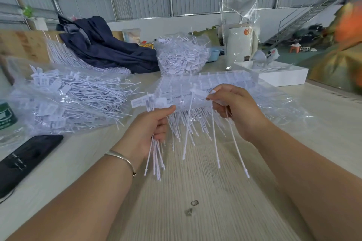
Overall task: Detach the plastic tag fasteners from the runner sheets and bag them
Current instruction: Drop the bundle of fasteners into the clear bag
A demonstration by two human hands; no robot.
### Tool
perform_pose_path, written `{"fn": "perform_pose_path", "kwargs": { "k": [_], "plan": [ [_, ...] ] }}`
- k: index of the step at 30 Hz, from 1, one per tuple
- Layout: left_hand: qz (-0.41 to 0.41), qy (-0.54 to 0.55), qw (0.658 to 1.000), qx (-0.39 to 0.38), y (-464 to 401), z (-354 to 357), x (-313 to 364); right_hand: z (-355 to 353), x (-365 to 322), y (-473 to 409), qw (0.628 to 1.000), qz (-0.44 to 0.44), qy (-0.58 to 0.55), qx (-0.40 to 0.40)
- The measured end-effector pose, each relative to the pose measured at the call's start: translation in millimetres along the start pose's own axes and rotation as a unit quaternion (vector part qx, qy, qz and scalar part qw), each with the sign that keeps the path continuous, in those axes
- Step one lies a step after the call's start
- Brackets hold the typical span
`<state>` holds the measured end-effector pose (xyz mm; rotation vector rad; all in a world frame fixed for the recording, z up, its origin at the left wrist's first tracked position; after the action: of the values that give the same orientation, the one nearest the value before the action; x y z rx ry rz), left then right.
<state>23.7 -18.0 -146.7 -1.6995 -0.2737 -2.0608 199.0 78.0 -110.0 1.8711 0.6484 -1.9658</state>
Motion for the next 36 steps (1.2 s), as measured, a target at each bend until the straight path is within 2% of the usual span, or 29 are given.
{"fn": "perform_pose_path", "kwargs": {
  "k": [4, 9, 16, 20, 25, 29, 33, 36],
  "plan": [
    [-0.043, 0.024, 0.999, 0.005, 2, 3, -6, 2, 2, 2, 0.999, 0.011, 0.035, 0.0],
    [-0.089, 0.065, 0.994, -0.007, 4, 9, -11, 9, 6, 3, 0.996, 0.024, 0.083, -0.036],
    [-0.058, 0.007, 0.996, -0.064, 6, 17, -9, 6, 9, 0, 0.994, 0.003, 0.106, -0.007],
    [-0.037, -0.035, 0.997, -0.062, 6, 14, -8, 7, 8, 2, 0.994, -0.014, 0.109, -0.014],
    [-0.039, 0.008, 0.997, -0.064, 7, 14, -4, 5, 6, 4, 0.991, -0.043, 0.126, -0.019],
    [-0.035, 0.045, 0.994, -0.093, 12, 17, 0, 7, 3, 5, 0.993, -0.036, 0.09, -0.066],
    [-0.041, 0.095, 0.986, -0.13, 15, 23, 2, 12, 2, 7, 0.988, 0.007, 0.013, -0.151],
    [-0.048, 0.113, 0.973, -0.197, 22, 34, 1, 18, 5, 9, 0.976, 0.026, -0.028, -0.212]
  ]
}}
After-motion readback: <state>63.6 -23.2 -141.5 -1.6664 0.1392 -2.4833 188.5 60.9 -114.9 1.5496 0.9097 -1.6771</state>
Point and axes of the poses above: each hand's wrist, its own y-axis away from the middle knuckle, its own z-axis out of the palm, x = y × z, the point moved 4 cm from there along -y, towards the middle knuckle, and after that the axes turned 13 degrees about z, right-handed, at the moved point
